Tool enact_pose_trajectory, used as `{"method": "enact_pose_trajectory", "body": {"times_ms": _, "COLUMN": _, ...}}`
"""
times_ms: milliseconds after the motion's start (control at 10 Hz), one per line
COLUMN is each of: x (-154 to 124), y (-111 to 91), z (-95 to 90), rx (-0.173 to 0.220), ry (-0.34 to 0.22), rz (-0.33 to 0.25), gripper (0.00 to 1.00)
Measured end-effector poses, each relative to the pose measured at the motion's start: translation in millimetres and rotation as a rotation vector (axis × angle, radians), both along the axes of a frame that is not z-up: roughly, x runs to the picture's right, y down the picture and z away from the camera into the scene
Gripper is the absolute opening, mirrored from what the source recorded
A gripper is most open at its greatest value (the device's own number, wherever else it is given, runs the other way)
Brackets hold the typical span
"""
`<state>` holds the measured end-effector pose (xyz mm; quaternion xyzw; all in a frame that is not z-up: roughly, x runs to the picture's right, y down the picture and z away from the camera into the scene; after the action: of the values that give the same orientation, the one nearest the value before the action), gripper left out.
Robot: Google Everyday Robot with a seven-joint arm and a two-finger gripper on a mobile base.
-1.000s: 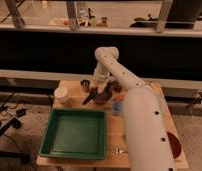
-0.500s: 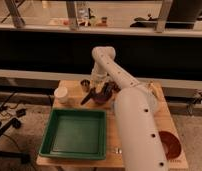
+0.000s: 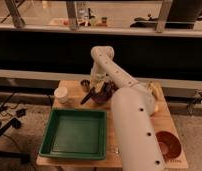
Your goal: Place brush in purple bowl
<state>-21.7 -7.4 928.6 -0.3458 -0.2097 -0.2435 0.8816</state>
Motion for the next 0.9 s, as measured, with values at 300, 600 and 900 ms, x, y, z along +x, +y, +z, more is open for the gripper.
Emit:
{"method": "enact_pose_trajectory", "body": {"times_ms": 300, "x": 0.9, "y": 0.8, "z": 0.6, "rx": -0.001, "ry": 0.001, "rz": 0.0, "gripper": 0.52}}
{"method": "enact_pose_trajectory", "body": {"times_ms": 600, "x": 1.5, "y": 1.0, "z": 0.6, "rx": -0.001, "ry": 0.002, "rz": 0.001, "gripper": 0.78}}
{"method": "enact_pose_trajectory", "body": {"times_ms": 900, "x": 1.7, "y": 0.8, "z": 0.5, "rx": -0.001, "ry": 0.002, "rz": 0.001, "gripper": 0.8}}
